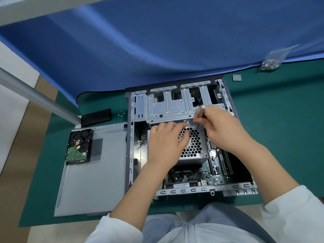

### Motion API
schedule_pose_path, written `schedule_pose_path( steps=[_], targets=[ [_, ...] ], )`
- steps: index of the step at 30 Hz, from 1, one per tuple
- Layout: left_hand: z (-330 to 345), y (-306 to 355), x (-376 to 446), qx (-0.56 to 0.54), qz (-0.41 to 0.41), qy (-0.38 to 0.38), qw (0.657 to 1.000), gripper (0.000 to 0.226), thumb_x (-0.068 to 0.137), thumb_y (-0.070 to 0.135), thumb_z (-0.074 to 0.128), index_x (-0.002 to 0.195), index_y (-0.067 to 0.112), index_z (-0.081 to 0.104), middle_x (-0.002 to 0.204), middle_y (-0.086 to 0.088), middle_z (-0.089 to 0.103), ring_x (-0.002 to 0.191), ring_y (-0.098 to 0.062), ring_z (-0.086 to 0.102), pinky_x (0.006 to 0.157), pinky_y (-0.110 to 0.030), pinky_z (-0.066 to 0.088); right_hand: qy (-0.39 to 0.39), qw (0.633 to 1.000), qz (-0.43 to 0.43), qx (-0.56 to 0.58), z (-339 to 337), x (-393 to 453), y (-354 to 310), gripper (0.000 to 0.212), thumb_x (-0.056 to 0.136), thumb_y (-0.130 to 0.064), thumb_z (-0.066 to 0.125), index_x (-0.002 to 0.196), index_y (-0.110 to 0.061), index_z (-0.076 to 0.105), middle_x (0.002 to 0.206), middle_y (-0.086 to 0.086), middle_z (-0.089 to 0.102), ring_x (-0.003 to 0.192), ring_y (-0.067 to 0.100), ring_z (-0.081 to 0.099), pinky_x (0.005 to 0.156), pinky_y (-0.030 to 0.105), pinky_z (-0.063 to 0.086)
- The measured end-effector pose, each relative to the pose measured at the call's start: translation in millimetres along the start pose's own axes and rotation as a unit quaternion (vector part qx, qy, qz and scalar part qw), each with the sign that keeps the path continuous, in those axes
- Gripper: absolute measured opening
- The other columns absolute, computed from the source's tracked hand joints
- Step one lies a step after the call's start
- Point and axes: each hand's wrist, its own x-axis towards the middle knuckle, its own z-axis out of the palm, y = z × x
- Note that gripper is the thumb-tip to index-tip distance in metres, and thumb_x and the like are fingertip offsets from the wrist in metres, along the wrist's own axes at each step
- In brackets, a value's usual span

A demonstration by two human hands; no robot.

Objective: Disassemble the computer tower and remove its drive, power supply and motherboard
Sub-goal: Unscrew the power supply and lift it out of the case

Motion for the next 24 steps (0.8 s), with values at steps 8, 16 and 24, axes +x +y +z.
schedule_pose_path(
  steps=[8, 16, 24],
  targets=[
    [-2.2, 0.6, -0.7, 0.005, 0.004, -0.011, 1.0, 0.045, 0.094, 0.051, 0.025, 0.121, 0.034, 0.058, 0.1, 0.013, 0.062, 0.095, -0.013, 0.051, 0.084, -0.031, 0.031, -0.067, 0.996, 0.062, 0.008, -11.6, 4.1, -5.2, 0.024, 0.095, -0.044, 0.039, 0.08, -0.029, 0.05, 0.061, -0.009, 0.054, 0.059, 0.007, 0.05, 0.053, 0.028, 0.037],
    [-2.7, 1.1, -0.5, 0.006, 0.002, -0.007, 1.0, 0.047, 0.093, 0.051, 0.025, 0.119, 0.031, 0.059, 0.1, 0.011, 0.063, 0.094, -0.014, 0.052, 0.084, -0.031, 0.031, -0.067, 0.995, 0.069, -0.014, -11.4, 9.3, -12.4, 0.014, 0.099, -0.035, 0.036, 0.098, -0.023, 0.044, 0.056, -0.005, 0.053, 0.045, 0.007, 0.046, 0.045, 0.026, 0.032],
    [-1.8, 0.9, -0.6, 0.006, 0.002, -0.01, 1.0, 0.044, 0.095, 0.05, 0.026, 0.119, 0.033, 0.058, 0.101, 0.013, 0.062, 0.094, -0.014, 0.051, 0.085, -0.03, 0.029, -0.101, 0.992, 0.079, -0.01, -26.9, 12.6, -17.0, 0.011, 0.096, -0.027, 0.05, 0.088, -0.02, 0.053, 0.07, -0.009, 0.059, 0.057, 0.003, 0.05, 0.046, 0.013, 0.034]
  ],
)
